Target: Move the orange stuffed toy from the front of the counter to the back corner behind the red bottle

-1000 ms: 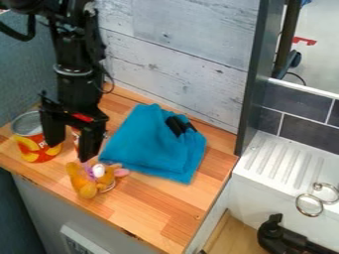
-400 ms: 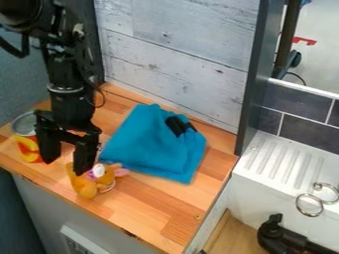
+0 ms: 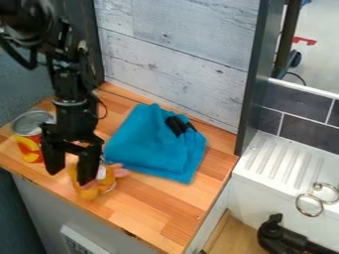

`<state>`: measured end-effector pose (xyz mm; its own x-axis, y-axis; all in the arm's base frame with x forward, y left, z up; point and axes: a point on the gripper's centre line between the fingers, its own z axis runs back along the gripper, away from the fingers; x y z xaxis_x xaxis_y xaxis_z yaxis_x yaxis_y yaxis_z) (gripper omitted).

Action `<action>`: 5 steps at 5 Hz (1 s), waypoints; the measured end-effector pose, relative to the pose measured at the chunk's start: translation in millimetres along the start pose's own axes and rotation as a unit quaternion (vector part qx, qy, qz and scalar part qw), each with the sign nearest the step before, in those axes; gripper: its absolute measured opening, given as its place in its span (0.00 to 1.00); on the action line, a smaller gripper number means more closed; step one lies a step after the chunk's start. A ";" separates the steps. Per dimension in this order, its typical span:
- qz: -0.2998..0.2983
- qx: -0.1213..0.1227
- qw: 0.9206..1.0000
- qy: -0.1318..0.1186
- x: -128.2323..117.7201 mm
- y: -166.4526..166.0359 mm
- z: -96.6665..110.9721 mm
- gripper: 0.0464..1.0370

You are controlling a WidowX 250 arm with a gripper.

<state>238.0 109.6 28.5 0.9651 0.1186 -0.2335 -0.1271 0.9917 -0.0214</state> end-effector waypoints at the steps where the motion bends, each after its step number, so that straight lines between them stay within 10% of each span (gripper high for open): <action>1: -0.009 -0.018 1.000 0.010 6.0 -3.1 -10.8 0.96; 5: 0.009 -0.043 0.999 0.003 9.6 -10.9 -17.2 0.49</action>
<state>244.7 99.0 9.7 0.9612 0.1362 -0.2400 -0.1639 0.9814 -0.0998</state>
